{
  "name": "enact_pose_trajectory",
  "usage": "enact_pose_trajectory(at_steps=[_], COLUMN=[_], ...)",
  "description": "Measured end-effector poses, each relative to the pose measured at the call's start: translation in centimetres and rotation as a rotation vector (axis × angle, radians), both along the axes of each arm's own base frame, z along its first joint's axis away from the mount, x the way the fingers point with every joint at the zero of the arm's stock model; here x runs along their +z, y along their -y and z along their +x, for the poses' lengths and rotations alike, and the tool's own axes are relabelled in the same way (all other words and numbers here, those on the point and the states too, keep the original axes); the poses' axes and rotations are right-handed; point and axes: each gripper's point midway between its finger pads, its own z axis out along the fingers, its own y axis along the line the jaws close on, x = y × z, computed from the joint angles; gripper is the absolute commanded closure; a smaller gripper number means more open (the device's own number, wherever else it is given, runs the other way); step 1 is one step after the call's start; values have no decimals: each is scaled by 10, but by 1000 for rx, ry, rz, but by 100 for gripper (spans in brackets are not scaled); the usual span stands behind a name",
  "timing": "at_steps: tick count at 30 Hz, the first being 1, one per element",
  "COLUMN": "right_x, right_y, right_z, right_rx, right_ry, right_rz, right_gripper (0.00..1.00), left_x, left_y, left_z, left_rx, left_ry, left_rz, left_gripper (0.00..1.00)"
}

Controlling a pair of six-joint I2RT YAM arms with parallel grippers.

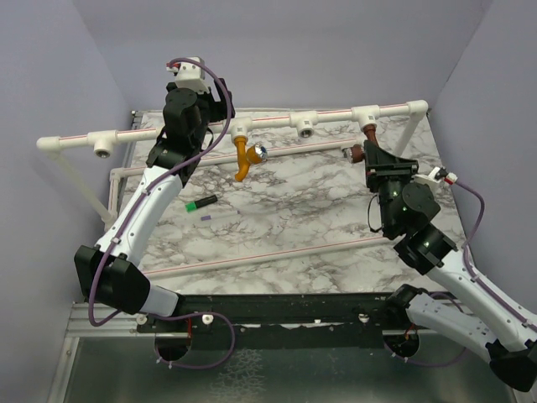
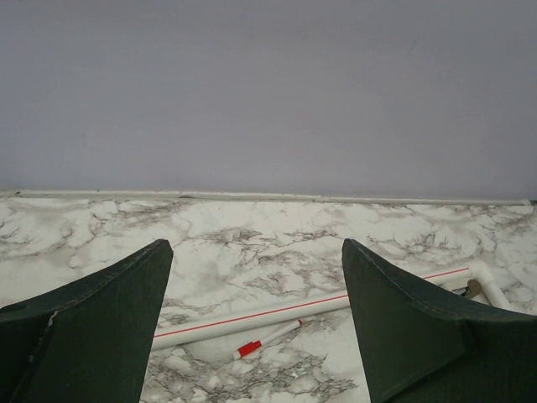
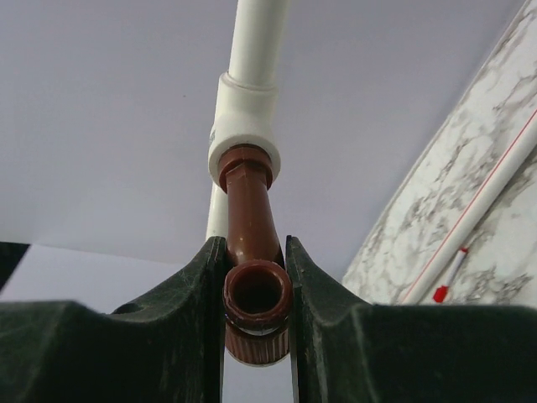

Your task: Install the water faucets

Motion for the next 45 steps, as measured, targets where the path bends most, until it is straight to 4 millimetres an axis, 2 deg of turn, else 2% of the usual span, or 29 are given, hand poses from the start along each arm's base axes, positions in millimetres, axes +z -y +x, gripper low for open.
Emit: enact_pose_trajectory(at_steps=[7,16,23,30,37,45], right_x=[2,1,-6,-13,-15,7], right_y=[0,3,11,17,30,52], right_z=[0,1,-8,-15,-28,-42], right_rx=[5,-15,-23,-28,-40,-84], right_ry=[3,-15,-40,-62,-70,-33], right_rz=[176,172,124,52,-97,-398], right_gripper=[99,57,39,32,32,32], left_x=[0,0,0,-1,0,0], left_y=[0,0,1,1,1,1], left_z=[0,0,2,2,2,2], left_rx=[0,0,0,0,0,0], left_ry=[-1,-1,3,2,3,3], left_rz=[-2,-2,-2,-2,-2,-2], left_gripper=[17,17,17,17,17,17])
